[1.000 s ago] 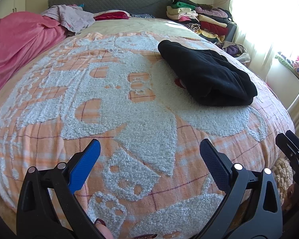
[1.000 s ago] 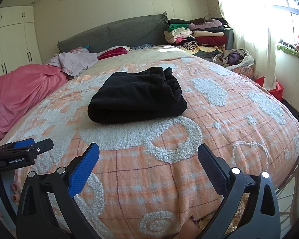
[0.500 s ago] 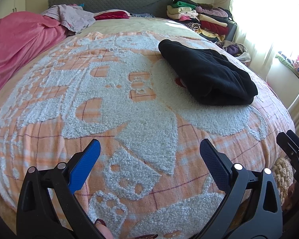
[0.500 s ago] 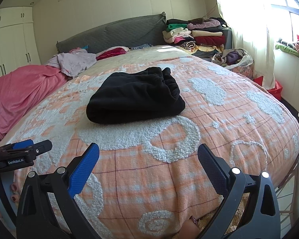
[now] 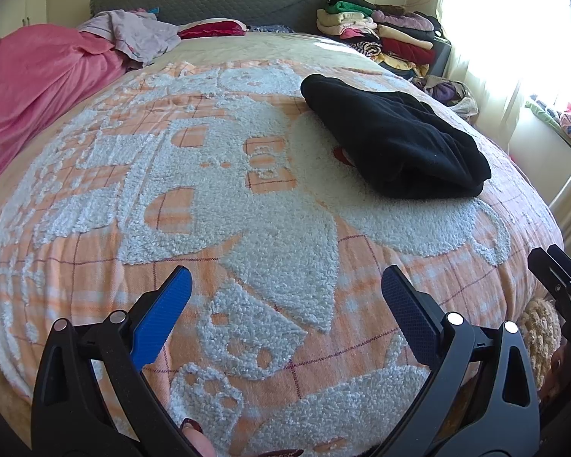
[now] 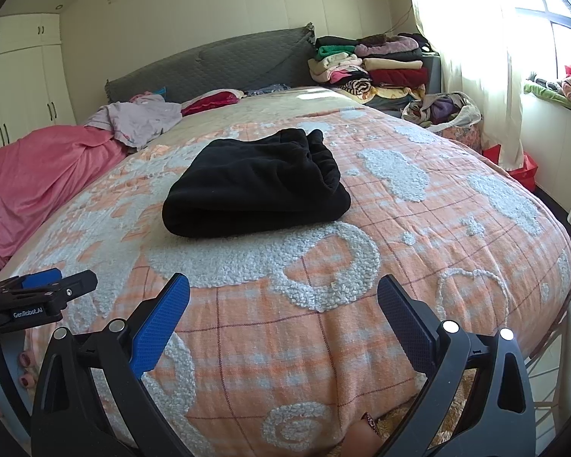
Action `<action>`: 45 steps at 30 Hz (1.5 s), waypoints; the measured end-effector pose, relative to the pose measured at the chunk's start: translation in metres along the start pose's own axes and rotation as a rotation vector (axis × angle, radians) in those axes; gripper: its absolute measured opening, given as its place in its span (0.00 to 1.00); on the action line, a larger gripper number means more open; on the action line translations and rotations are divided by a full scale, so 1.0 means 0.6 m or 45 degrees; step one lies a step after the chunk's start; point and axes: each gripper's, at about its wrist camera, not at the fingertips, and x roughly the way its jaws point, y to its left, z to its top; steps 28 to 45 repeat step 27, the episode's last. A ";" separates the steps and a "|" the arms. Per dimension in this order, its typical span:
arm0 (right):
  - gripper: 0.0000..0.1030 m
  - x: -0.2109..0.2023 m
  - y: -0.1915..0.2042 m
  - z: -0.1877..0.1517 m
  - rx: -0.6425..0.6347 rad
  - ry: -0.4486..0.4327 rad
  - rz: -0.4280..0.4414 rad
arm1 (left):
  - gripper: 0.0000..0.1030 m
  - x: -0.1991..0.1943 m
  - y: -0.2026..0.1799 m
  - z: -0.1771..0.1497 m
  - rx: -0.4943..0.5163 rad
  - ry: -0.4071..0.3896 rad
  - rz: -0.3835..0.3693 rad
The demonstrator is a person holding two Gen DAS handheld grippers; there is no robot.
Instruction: Fold small clothes
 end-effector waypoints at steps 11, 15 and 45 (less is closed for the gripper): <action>0.96 -0.010 -0.021 0.001 0.052 -0.011 -0.069 | 0.91 0.010 0.027 -0.003 -0.064 0.068 0.054; 0.95 -0.040 -0.085 0.004 0.150 -0.048 -0.225 | 0.91 0.011 0.100 -0.002 -0.178 0.088 0.123; 0.96 -0.152 -0.631 -0.083 0.857 0.105 -1.104 | 0.91 -0.058 0.680 0.039 -0.747 0.098 0.869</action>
